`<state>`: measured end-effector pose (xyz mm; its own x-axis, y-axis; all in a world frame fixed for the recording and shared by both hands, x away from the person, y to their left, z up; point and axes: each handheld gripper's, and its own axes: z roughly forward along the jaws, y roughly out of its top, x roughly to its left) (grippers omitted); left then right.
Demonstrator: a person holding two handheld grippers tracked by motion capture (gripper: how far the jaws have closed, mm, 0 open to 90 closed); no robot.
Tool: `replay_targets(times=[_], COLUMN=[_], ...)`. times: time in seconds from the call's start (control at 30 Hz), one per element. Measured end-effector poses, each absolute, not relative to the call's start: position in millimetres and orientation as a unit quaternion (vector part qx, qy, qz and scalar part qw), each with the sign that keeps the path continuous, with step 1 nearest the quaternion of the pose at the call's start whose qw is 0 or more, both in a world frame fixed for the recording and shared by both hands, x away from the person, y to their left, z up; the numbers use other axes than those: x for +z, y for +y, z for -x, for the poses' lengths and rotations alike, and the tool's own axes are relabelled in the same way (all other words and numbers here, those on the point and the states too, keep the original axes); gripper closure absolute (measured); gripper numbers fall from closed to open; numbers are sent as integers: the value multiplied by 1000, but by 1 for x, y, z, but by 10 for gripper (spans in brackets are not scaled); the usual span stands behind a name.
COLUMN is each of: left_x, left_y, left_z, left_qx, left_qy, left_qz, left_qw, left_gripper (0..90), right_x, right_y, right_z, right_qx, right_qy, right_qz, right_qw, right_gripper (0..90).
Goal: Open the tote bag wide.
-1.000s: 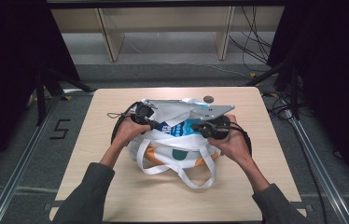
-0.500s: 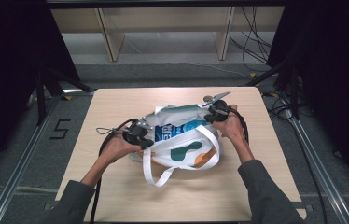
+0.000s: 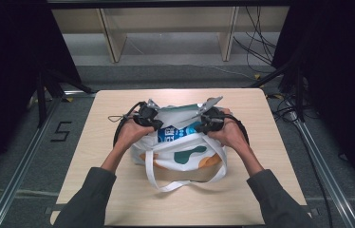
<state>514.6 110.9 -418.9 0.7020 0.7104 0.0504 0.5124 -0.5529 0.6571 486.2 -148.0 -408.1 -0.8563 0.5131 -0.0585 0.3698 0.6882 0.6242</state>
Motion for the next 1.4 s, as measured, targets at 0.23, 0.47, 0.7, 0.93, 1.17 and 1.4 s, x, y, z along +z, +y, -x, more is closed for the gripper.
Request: replay_targets(times=[0.23, 0.47, 0.7, 0.93, 1.17, 1.4], left_x=[-430, -424, -414, -410, -435, -463], left_y=[120, 114, 126, 159, 186, 187], left_z=[-541, -533, -495, -483, -513, -516], left_qx=[189, 197, 175, 196, 209, 187], left_qy=[391, 378, 342, 349, 416, 425], left_qz=[-859, -863, -867, -847, -821, -829], left_qw=[270, 273, 318, 349, 330, 312], left_gripper=[893, 855, 818, 813, 865, 894], right_x=[-415, -429, -398, -387, -417, -482], right_y=[-171, -167, -181, -193, -208, -207], right_z=[-448, -433, -441, -471, -521, -526], right_qx=[296, 266, 380, 437, 389, 279], right_qy=[933, 945, 890, 838, 828, 873], right_qz=[-197, -175, -214, -265, -338, -358], right_qw=[50, 76, 131, 194, 221, 177], right_gripper=[900, 900, 900, 900, 900, 900])
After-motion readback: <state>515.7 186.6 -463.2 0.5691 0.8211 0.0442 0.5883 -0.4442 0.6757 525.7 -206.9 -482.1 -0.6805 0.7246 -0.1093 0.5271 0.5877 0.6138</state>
